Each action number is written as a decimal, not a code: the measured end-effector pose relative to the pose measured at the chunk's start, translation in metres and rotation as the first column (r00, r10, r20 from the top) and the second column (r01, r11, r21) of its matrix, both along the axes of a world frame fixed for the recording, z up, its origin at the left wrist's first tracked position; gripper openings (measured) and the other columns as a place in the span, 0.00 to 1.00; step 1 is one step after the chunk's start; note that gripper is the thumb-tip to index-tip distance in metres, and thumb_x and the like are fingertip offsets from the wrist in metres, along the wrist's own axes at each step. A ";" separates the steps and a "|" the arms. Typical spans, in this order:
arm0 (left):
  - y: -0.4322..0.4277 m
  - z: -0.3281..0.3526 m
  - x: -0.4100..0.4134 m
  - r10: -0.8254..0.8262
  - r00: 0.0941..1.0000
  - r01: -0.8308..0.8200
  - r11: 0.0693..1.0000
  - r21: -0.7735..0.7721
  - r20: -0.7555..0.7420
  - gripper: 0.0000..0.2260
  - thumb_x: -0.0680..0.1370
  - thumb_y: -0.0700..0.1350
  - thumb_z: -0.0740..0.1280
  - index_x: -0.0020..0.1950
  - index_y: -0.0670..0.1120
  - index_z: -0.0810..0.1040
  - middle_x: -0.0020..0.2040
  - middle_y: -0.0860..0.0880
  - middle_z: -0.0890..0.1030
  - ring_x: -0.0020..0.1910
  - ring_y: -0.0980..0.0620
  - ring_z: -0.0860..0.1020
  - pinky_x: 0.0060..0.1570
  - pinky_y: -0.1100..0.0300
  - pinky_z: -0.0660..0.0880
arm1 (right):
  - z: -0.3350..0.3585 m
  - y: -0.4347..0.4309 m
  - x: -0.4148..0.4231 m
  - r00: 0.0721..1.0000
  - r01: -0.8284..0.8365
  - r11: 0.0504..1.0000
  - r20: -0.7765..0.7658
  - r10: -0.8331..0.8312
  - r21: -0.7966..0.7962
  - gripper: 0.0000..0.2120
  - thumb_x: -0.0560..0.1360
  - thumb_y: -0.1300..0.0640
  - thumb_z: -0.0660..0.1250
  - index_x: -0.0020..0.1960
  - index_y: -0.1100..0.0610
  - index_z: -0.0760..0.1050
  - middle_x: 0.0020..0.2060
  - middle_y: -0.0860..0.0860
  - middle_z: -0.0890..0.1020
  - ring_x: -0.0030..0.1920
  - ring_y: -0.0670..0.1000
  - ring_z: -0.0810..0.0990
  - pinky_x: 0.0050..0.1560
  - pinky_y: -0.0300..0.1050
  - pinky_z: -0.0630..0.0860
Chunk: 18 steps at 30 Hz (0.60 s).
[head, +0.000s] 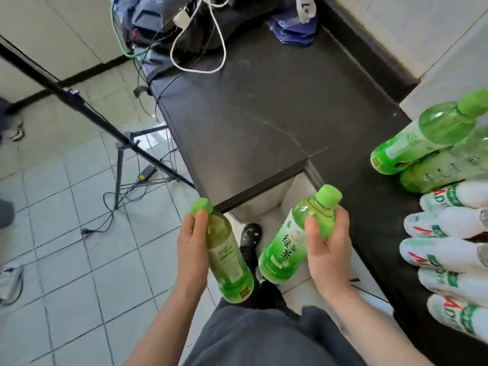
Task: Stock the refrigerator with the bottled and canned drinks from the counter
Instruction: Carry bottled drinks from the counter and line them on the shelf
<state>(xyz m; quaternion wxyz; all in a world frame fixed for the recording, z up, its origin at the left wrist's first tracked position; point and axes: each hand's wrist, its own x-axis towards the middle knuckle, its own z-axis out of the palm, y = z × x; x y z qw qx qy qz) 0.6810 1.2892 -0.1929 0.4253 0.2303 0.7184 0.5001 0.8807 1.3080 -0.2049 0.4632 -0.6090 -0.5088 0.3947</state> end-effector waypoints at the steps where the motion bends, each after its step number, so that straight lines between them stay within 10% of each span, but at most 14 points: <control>1: -0.010 -0.001 -0.007 0.031 0.999 -0.031 1.000 -0.002 -0.015 0.12 0.74 0.57 0.62 0.38 0.49 0.71 0.35 0.52 0.73 0.36 0.55 0.72 0.40 0.57 0.70 | -0.002 0.000 -0.005 0.999 -0.045 0.998 -0.002 0.045 -0.032 0.11 0.72 0.41 0.61 0.51 0.43 0.67 0.42 0.37 0.78 0.41 0.37 0.77 0.39 0.25 0.69; 18: -0.123 0.006 -0.111 0.317 0.948 -0.318 0.939 0.131 0.032 0.11 0.75 0.55 0.60 0.40 0.49 0.73 0.32 0.60 0.75 0.32 0.64 0.72 0.33 0.72 0.70 | 0.016 -0.039 -0.165 0.814 -0.580 0.809 -0.028 0.580 -0.101 0.19 0.68 0.35 0.63 0.51 0.45 0.70 0.43 0.36 0.80 0.41 0.36 0.78 0.38 0.25 0.71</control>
